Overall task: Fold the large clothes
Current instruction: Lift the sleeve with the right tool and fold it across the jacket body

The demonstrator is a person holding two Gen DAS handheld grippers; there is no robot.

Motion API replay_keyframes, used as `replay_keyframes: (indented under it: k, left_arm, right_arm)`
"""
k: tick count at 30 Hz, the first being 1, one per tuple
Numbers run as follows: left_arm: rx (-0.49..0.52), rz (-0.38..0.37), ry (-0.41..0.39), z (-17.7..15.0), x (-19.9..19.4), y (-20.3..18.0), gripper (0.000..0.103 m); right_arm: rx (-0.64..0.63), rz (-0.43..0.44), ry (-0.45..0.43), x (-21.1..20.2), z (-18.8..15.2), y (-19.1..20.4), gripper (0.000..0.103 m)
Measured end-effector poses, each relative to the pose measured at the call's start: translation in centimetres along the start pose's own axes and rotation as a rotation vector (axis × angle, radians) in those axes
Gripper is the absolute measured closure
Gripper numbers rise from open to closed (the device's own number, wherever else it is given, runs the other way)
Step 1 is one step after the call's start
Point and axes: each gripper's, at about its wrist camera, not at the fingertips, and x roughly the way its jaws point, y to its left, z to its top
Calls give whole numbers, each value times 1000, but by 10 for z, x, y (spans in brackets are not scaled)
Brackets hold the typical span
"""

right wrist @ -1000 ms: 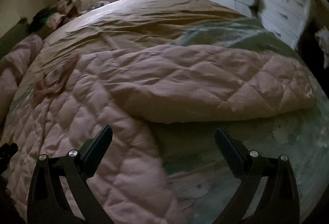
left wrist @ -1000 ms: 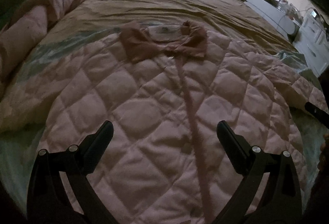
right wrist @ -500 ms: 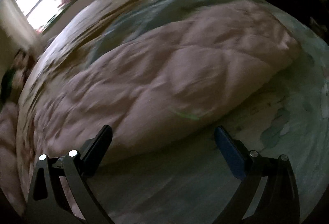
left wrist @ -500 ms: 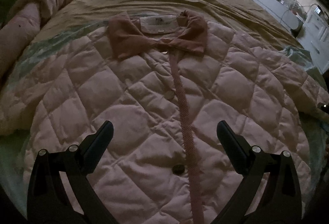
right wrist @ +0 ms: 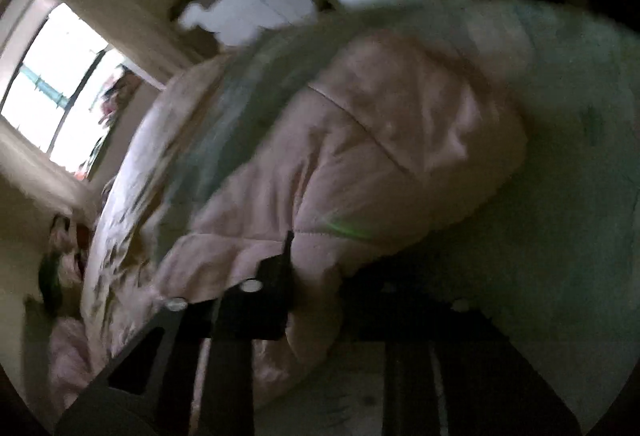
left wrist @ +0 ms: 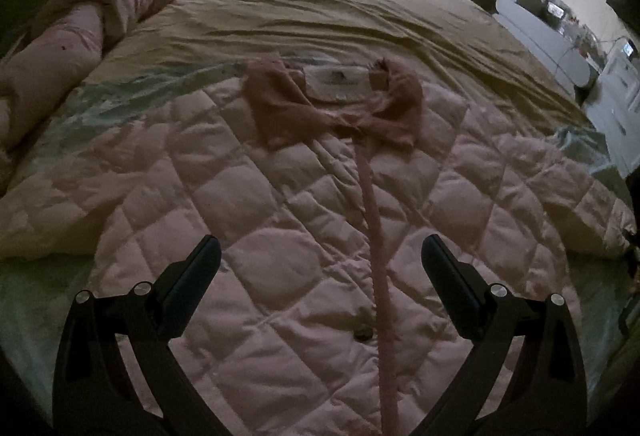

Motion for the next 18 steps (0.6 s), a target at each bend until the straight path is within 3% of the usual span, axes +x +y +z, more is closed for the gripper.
replay_keyframes:
  k: [4,10,18]
  left_arm:
    - [-5,21,-32,1,-17,11,9]
    - [-53,43,-60,5,-35,37,9]
    - [-124,44,-123,12,-59,80,9]
  right_arm:
    - [-194,113,-119,-43,-2,60,90]
    - [-377,260,-177,-86,-10,141,91]
    - [-551,404,-186,-116,-27,241,91]
